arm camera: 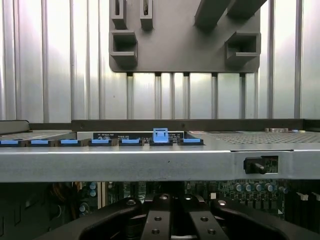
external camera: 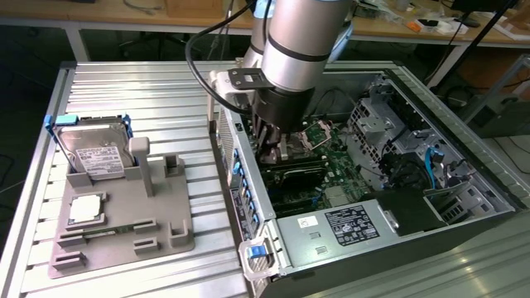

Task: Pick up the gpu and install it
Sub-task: 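Press down on the gpu until it lock into place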

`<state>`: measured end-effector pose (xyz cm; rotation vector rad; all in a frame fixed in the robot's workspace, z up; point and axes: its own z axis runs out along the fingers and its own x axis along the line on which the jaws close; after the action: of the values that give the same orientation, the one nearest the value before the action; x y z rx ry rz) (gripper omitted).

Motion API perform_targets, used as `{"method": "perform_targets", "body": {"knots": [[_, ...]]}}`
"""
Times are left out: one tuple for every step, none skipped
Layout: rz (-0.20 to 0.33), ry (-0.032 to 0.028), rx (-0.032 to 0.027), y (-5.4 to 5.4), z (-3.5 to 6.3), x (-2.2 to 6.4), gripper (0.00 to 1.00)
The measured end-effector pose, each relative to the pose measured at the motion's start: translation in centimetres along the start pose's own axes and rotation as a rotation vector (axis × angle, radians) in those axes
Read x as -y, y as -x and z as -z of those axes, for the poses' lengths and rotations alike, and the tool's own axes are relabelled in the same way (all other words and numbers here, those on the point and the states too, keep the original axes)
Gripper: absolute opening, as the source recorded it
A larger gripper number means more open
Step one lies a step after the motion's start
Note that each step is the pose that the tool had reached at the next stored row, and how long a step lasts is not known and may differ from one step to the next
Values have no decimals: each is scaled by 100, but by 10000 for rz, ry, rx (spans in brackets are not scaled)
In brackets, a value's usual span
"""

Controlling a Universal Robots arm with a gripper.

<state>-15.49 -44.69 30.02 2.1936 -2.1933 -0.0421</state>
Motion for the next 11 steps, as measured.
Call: {"method": "perform_targets", "body": {"knots": [[1,0,1,0,-1,-6,11],[1,0,1,0,-1,-9,11],[2,0,2,0,-1,-11,11],[0,1,1,-1,-1,-19,11],[0,1,2,0,-2,-24,11],[1,1,1,0,-2,-29,11],[0,0,2,0,-2,-33,11],[1,1,2,0,-2,-36,11],[0,1,1,0,-2,-41,11],[1,0,2,-1,-3,-47,11],[0,1,2,0,-3,-52,11]]}}
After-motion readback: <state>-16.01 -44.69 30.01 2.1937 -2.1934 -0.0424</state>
